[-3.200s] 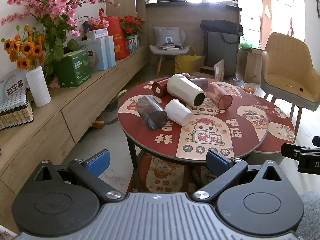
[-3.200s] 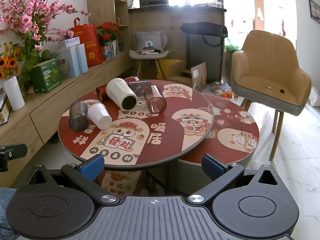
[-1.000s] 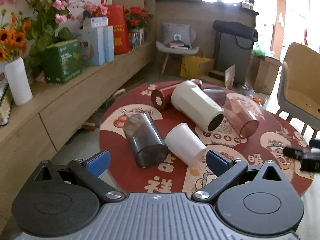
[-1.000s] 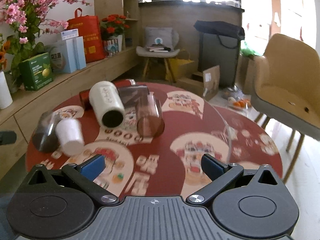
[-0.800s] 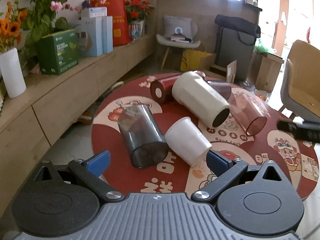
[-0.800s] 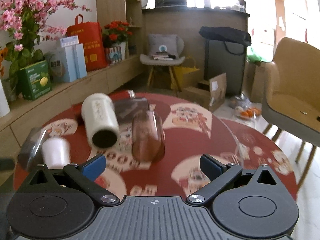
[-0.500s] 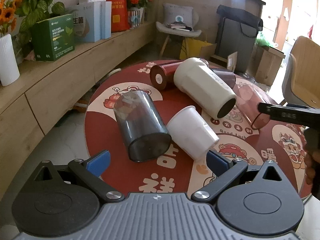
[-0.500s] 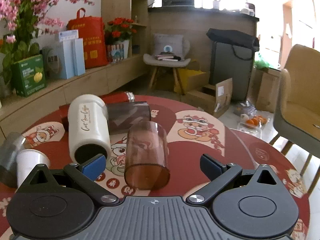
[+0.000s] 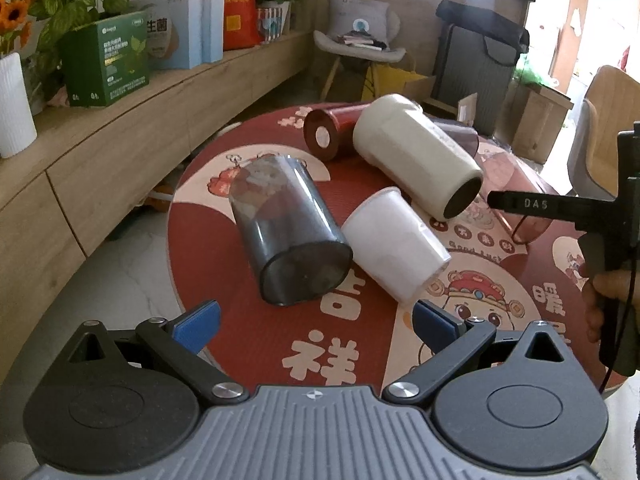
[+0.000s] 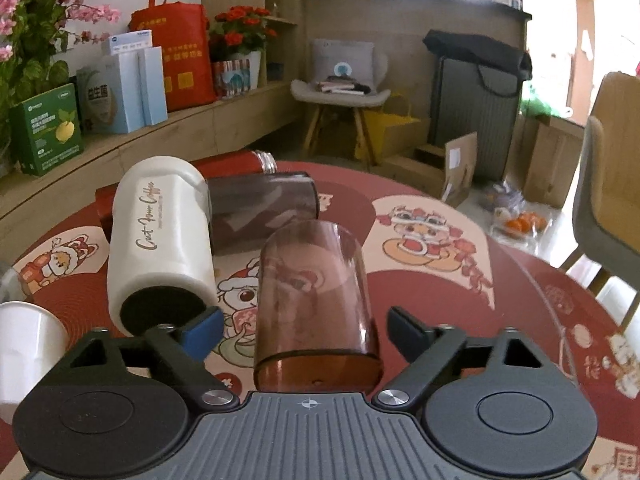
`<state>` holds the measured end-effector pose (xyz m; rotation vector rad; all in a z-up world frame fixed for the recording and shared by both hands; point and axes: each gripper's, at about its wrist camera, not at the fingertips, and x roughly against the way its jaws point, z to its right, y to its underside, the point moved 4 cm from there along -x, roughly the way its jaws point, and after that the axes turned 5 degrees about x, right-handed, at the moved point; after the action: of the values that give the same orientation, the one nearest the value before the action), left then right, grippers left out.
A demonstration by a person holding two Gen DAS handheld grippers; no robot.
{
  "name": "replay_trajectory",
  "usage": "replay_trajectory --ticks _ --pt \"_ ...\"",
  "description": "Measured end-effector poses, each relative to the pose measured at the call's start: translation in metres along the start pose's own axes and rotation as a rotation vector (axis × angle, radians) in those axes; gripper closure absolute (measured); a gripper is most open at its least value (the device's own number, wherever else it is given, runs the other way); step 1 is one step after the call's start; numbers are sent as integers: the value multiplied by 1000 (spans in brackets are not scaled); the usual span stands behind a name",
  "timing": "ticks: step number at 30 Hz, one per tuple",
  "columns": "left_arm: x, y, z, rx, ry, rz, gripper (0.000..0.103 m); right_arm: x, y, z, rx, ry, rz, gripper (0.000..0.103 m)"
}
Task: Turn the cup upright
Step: 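Move the right gripper to the brown translucent cup and close on it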
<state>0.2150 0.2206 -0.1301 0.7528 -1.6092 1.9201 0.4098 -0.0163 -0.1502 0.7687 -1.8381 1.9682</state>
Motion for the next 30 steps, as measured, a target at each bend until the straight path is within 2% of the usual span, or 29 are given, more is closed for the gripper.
replay_trajectory --ticks 5,21,30 --pt "-1 2 -1 2 -4 -7 0 -1 2 3 -28 -1 -2 41" --pt "0 2 -5 13 12 -4 0 5 8 3 -56 20 -14 42" --pt "2 10 -8 15 9 10 0 67 45 -8 -96 5 -49 42"
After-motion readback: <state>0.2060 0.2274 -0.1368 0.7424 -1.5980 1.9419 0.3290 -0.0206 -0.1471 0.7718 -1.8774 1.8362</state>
